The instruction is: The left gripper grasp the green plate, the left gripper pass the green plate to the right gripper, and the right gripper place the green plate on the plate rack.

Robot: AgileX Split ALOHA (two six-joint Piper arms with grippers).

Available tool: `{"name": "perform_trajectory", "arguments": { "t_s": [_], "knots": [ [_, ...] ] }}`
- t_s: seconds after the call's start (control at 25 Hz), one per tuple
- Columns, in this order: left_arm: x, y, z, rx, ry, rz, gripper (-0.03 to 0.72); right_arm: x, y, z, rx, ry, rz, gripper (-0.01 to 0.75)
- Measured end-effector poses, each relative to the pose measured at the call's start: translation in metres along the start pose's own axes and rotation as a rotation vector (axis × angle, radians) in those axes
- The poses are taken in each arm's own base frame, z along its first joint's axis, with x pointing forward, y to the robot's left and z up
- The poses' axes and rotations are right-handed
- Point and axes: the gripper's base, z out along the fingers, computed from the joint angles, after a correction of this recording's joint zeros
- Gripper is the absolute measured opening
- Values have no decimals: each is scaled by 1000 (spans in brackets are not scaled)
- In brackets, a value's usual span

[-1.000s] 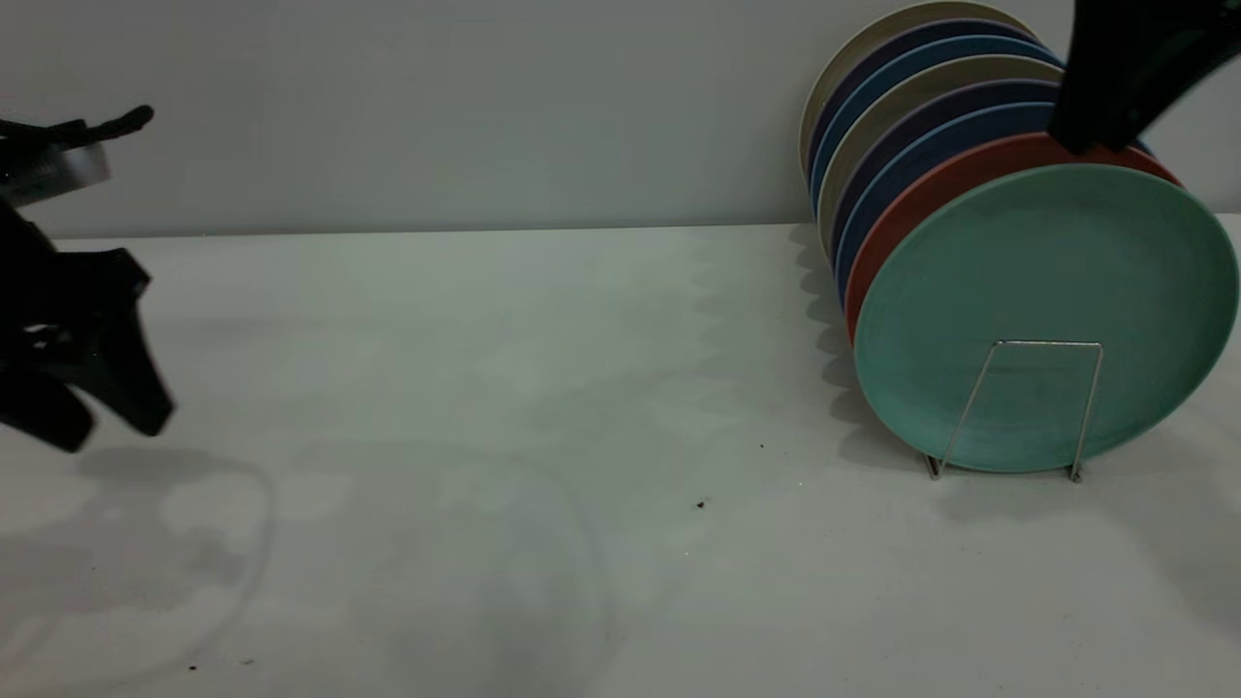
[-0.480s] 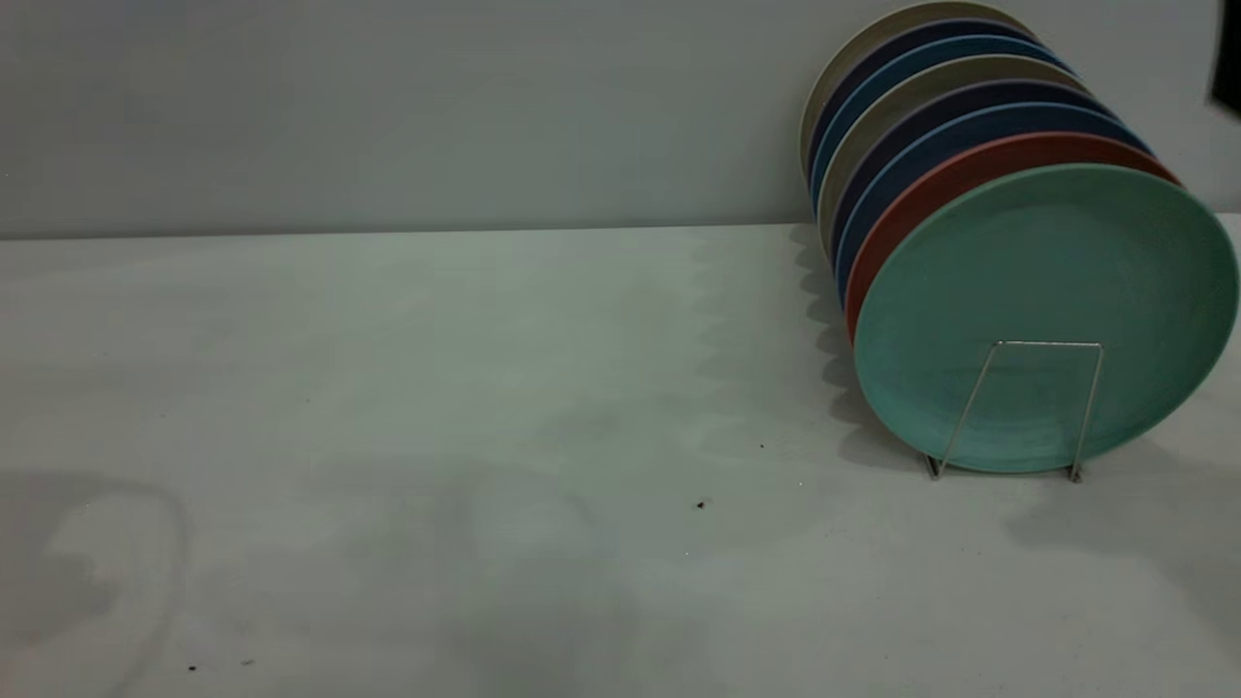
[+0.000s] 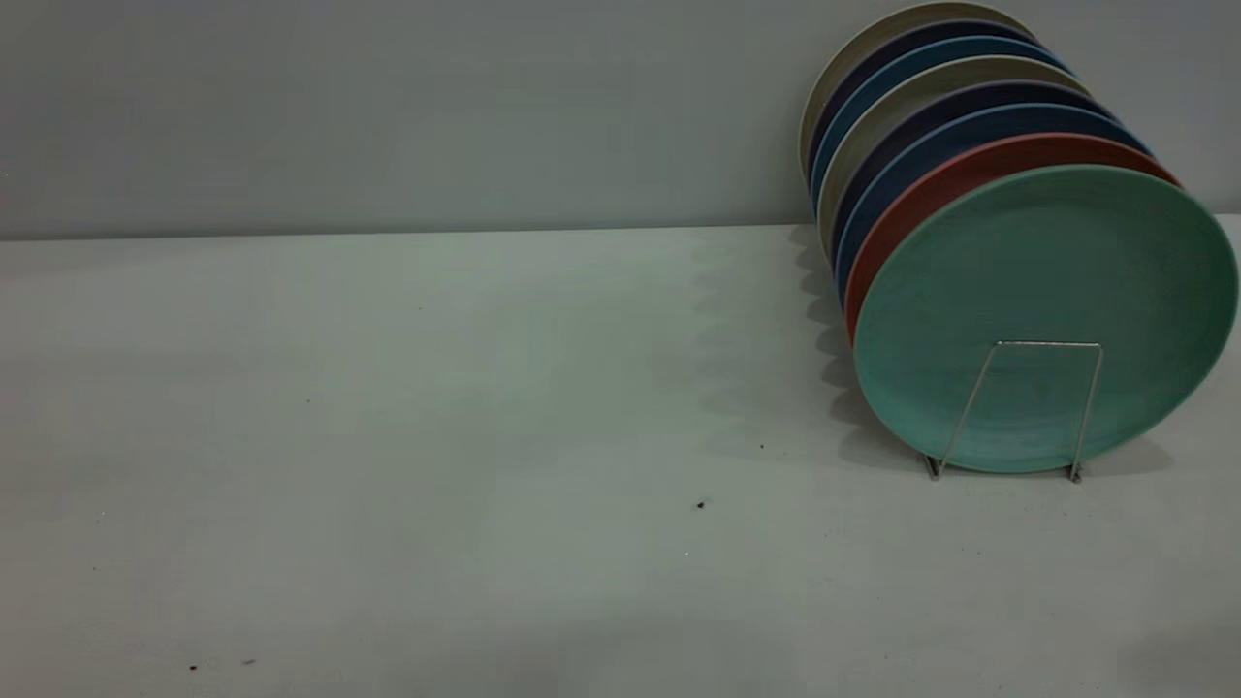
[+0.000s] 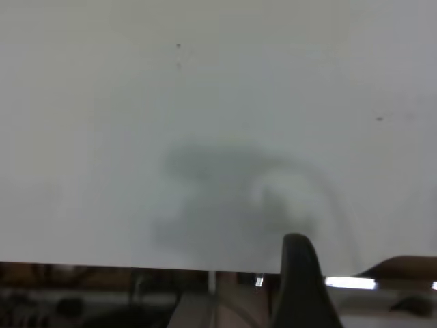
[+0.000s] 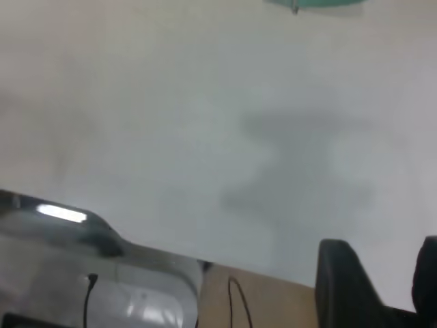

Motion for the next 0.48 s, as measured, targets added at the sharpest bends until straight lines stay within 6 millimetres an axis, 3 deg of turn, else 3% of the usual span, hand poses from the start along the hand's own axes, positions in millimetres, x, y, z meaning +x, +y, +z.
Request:
{"name": "perform_trajectory", "arguments": {
  "t_s": [0.24,0.48],
  "knots": [
    [57,-2,-22,2,-101,-17,527,52,12,-36,-2,-158,-6,265],
    [96,-3,-19,4,-139,-45,527,107,19,-30,0,-211,-14,265]
  ]
}}
